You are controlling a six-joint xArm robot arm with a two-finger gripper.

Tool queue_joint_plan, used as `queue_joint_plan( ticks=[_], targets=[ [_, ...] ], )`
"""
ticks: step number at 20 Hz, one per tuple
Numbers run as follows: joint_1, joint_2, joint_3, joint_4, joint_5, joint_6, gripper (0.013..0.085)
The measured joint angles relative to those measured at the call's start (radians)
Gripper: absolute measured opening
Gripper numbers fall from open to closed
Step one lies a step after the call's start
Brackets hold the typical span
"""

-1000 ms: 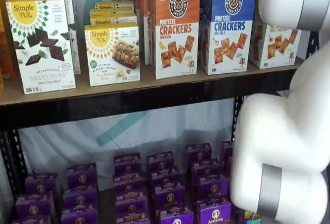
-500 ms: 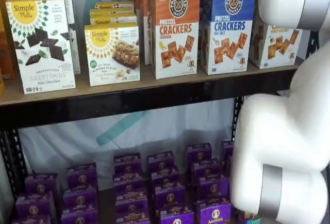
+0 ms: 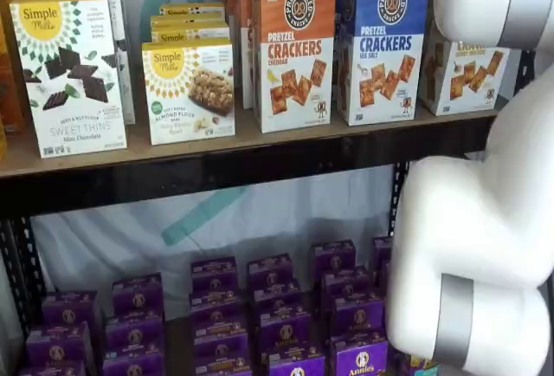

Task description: Retrieve the yellow and white box located on the top shelf, the sixth one from the left

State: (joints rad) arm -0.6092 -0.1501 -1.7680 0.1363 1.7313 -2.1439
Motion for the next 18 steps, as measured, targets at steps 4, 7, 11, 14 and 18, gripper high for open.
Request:
queue_joint_plan(
  ticks=[4,7,11,14,18],
  targets=[
    [-0.002,0.003,-0.007,0.001,0.009,0.000,0.0690],
    [-0.004,0.004,-0.009,0.002,0.014,-0.002,0.0690],
    [-0.011,0.005,-0.012,0.005,0.016,-0.007,0.0610],
    [-0.013,0.004,-0.015,0.009,0.015,-0.008,0.0610],
    [-0.013,0.011,-0.029,0.010,0.029,-0.006,0.0570]
  ],
)
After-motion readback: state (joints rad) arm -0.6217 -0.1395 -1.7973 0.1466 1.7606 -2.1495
